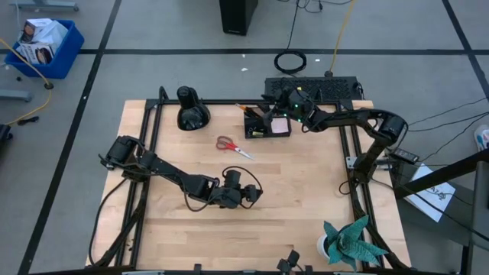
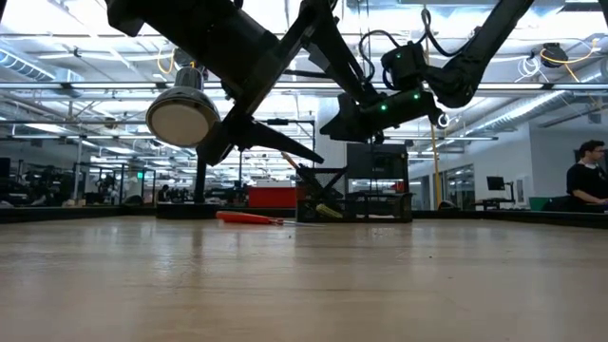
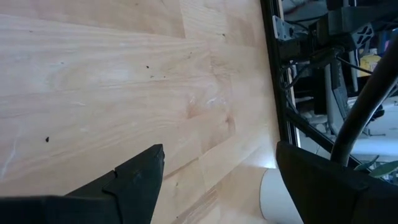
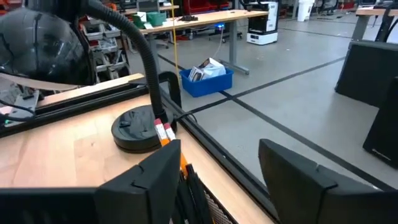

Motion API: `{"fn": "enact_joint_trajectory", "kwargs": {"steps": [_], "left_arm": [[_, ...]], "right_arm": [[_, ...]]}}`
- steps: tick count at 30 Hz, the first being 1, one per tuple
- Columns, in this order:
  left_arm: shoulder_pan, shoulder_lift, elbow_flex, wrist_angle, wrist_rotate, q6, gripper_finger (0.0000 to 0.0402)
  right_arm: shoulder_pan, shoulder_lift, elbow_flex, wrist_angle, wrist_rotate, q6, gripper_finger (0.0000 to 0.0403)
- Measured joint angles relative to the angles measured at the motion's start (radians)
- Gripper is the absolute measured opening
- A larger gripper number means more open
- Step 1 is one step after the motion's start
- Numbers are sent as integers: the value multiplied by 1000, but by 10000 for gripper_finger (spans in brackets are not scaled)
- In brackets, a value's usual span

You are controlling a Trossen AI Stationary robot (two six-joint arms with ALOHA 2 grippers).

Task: Pick and place office supplies into organizer
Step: Put the red scissors into the black desk organizer

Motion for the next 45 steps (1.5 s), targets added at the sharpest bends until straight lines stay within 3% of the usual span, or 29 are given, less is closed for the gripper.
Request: {"fn": "enact_joint_trajectory", "kwargs": {"steps": [5,9,17,21,26,34,38,45], "left_arm": [[0,0,0,17,12,46,312],[17,0,0,47,60,96,312],[58,-36,1,238,-106,205,312],[103,-117,0,282,-156,277,312],[158,-265,1,297,-153,492,312],[141,-480,1,75,-136,932,312],[151,-541,1,-136,-98,880,312],[168,-554,0,-654,-45,835,312]], "right_arm": [[16,-73,-1,24,-4,4,220],[62,-206,-1,-30,-84,-2,220],[159,-483,0,-340,-100,6,211],[192,-576,0,-513,-102,75,210],[226,-642,0,-683,-104,56,210],[267,-693,0,-799,-106,62,210],[282,-700,0,-810,-105,51,210],[283,-692,0,-823,-85,140,210]]}}
